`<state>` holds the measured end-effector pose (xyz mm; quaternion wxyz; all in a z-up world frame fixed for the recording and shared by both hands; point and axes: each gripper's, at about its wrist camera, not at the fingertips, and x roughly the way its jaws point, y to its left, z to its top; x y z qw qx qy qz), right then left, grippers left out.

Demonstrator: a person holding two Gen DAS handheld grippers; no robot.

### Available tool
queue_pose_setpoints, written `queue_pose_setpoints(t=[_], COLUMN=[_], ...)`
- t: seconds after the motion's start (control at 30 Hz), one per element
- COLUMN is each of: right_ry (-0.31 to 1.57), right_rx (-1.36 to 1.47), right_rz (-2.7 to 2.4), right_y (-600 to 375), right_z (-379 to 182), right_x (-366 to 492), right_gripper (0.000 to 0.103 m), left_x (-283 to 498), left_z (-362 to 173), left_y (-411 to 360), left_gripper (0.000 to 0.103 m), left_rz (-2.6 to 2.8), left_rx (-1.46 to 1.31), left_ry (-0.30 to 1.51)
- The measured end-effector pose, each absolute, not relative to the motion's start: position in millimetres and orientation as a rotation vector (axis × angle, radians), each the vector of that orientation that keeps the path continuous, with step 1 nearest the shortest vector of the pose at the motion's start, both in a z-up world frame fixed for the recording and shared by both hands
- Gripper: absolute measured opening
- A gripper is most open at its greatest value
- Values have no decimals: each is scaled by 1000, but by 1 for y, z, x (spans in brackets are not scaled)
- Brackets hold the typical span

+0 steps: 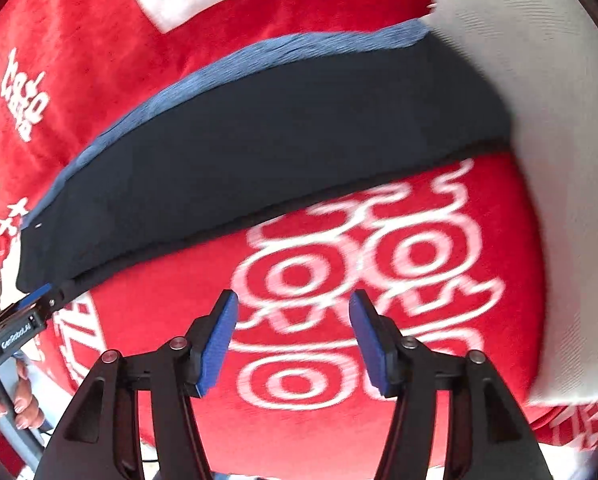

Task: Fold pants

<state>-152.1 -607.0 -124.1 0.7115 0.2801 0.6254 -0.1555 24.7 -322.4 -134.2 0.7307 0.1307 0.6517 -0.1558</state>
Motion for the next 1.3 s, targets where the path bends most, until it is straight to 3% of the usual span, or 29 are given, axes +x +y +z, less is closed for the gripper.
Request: queue_pose_setpoints(t=[0.23, 0.57, 0.87, 0.9, 0.97, 1.0, 1.1, 1.2, 1.3], right_ry=[1330, 1235, 1140, 1128, 1138, 1164, 1161, 1174, 1252], right_rx=[753, 1041, 1202, 1224, 1269, 1275, 1257, 1066, 952], right_rz=[-231, 3, 4, -5, -32, -61, -80, -81, -129], right_y=[-534, -416, -401, -404, -405, -407, -410, -399, -389], right_z=[-120, -151, -179, -181, -191, -195, -185, -158, -167], right_x=[-125, -52, -26, -26, -22, -22, -24, -27, -35], right_gripper=[62, 62, 60, 59, 42, 13, 9, 9, 8], left_x=[60, 113, 124, 120, 117, 115, 106, 90, 75], left_z=[-121, -155, -192, -190, -190, -190, -184, -180, -188], left_y=[-273, -189, -186, -192, -200, -204, -214, -222, -225], left_gripper=[70, 70, 70, 70, 70, 70, 70, 70, 70], left_rz=[-309, -230, -292, -306, -334, -350, -411, -463, -479], left_rx=[240, 223, 200, 203, 216, 222, 266, 351, 418], left_ry=[1374, 1394, 1438, 1435, 1428, 1429, 1414, 1386, 1372])
